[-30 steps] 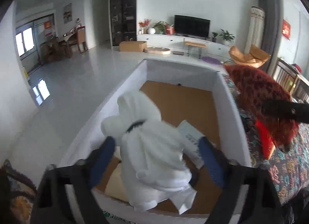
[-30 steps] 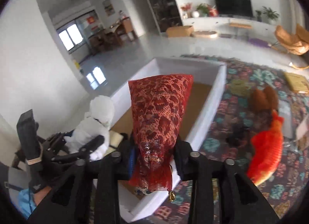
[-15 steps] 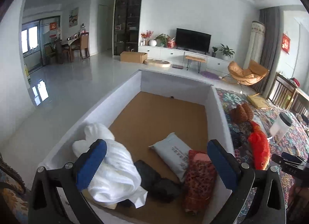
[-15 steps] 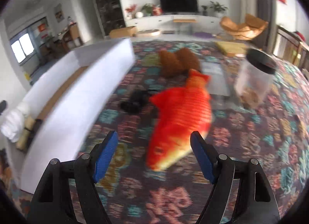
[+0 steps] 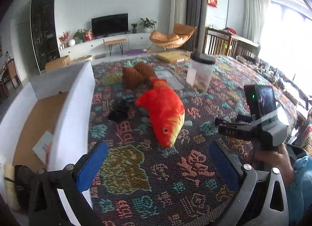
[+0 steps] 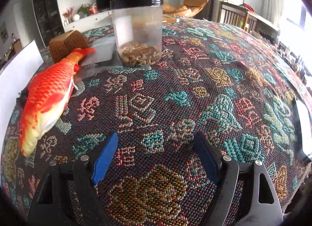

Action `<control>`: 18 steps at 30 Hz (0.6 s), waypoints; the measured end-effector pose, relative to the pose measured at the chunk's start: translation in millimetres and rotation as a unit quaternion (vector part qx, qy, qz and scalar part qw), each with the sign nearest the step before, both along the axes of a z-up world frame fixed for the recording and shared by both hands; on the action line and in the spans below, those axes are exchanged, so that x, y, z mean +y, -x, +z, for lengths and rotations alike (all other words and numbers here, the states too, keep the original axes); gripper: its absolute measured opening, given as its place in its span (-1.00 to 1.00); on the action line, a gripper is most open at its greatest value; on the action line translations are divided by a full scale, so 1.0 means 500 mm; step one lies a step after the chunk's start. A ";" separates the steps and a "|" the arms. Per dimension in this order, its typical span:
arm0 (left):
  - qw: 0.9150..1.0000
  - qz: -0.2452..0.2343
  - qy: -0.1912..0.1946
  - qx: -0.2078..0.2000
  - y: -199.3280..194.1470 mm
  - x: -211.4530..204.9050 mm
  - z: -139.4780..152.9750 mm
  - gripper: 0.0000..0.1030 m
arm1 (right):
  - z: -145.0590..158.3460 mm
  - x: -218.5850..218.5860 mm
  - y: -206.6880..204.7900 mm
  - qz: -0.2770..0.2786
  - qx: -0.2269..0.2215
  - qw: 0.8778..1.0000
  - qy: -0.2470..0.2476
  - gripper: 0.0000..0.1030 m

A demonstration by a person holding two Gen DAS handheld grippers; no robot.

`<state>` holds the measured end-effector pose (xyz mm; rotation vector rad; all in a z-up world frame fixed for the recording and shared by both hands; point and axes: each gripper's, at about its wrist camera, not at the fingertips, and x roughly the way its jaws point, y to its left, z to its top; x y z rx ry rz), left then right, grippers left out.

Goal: Organize soft objects

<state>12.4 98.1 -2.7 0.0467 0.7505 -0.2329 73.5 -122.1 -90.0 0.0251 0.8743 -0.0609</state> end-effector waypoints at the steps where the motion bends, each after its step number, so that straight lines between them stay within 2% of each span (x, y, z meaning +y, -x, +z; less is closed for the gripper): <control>1: 1.000 0.001 -0.003 0.013 -0.007 -0.009 -0.030 1.00 | 0.001 0.003 -0.001 0.002 -0.001 1.000 0.003 0.62; 5: 0.998 0.023 -0.031 0.043 -0.053 -0.021 -0.106 1.00 | 0.002 -0.007 0.004 -0.001 -0.001 1.000 -0.011 0.66; 12: 0.997 0.038 -0.039 0.061 -0.116 -0.007 -0.151 1.00 | -0.002 -0.005 0.007 0.000 -0.001 1.000 -0.007 0.68; 15: 0.995 0.048 -0.024 0.081 -0.126 0.005 -0.179 1.00 | -0.001 -0.005 0.007 0.000 -0.001 1.000 -0.007 0.68; 18: 0.995 0.050 -0.006 0.083 -0.127 0.014 -0.179 1.00 | -0.001 -0.005 0.006 0.000 -0.001 1.000 -0.006 0.68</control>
